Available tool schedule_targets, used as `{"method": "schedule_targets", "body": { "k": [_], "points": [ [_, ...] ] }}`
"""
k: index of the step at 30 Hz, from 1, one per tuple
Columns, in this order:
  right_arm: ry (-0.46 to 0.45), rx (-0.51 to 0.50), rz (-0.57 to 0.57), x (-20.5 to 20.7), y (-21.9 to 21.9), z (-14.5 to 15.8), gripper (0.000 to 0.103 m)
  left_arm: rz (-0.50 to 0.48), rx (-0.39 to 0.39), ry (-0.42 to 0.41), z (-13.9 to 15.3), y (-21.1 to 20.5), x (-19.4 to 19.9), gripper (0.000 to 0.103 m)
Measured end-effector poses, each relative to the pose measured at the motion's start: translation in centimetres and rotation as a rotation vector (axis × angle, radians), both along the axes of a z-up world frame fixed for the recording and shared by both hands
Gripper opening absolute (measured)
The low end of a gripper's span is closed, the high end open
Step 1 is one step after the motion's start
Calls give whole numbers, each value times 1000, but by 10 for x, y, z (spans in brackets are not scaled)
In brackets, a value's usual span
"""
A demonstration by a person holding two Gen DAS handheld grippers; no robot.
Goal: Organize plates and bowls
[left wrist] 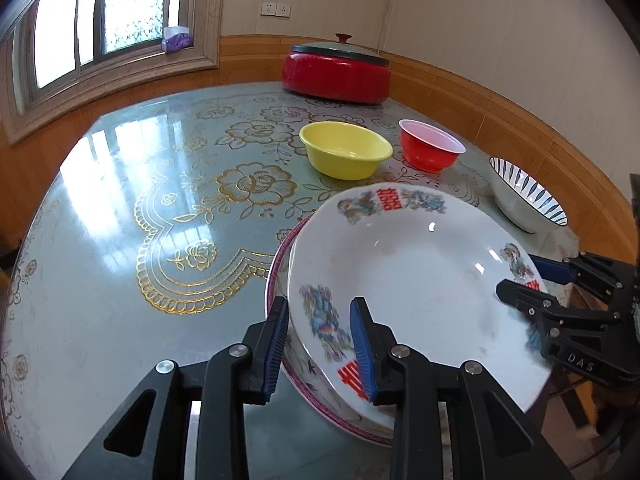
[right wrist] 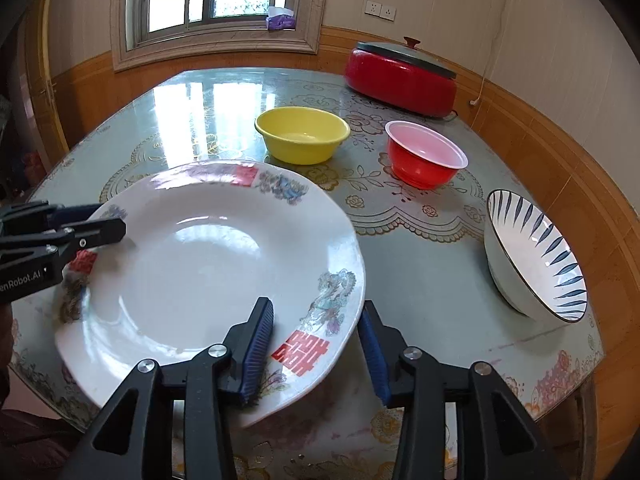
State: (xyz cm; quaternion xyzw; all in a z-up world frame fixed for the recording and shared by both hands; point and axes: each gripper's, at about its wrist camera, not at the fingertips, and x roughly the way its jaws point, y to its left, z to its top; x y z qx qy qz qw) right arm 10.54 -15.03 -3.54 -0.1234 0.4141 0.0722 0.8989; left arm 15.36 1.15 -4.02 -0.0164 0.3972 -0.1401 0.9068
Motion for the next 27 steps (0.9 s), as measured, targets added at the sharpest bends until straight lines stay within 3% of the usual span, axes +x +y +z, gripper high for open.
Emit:
{"method": "schedule_targets", "body": {
  "k": [12, 18, 27],
  "points": [
    [-50, -28, -2, -3, 9, -9, 53, 7, 30, 0, -3, -2, 2, 36],
    [-48, -33, -29, -4, 13, -9, 56, -1, 60, -42, 4, -2, -6, 44],
    [-39, -30, -93, -4, 17, -9, 58, 6, 82, -96, 16, 8, -18, 46]
  ]
}}
